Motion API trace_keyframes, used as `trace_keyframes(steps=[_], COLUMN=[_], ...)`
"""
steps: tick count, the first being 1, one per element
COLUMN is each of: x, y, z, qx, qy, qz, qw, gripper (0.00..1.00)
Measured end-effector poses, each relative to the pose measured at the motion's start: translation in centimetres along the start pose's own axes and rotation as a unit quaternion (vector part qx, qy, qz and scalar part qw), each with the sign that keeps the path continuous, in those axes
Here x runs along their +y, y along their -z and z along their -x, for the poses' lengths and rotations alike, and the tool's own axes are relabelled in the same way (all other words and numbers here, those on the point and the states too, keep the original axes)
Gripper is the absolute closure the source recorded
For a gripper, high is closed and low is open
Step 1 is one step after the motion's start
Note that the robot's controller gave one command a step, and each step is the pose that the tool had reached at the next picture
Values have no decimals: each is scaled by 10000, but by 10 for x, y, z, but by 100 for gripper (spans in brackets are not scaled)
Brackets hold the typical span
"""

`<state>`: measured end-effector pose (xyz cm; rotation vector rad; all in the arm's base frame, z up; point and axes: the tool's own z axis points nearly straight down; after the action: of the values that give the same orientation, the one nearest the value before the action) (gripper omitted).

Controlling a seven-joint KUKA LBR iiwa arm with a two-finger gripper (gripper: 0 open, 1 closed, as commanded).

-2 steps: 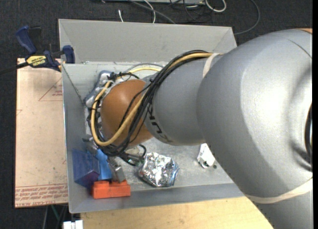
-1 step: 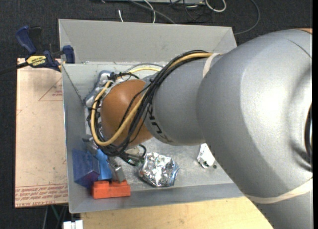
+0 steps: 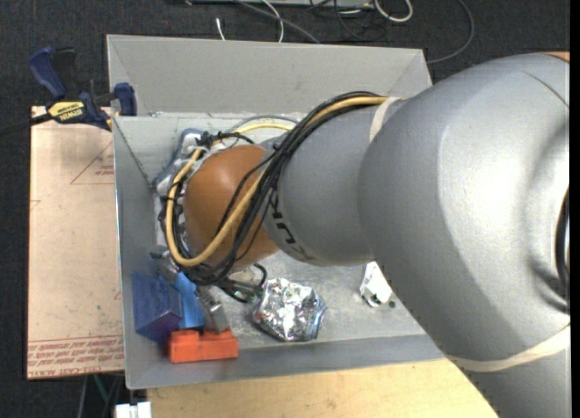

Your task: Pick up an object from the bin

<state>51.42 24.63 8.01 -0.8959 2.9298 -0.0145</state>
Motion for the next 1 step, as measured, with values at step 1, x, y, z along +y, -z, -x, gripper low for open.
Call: trace_keyframes(steps=[1], x=[5], y=[-2], z=[-2], qx=[28], qy=[14], qz=[38], qw=[10000], gripper=[100])
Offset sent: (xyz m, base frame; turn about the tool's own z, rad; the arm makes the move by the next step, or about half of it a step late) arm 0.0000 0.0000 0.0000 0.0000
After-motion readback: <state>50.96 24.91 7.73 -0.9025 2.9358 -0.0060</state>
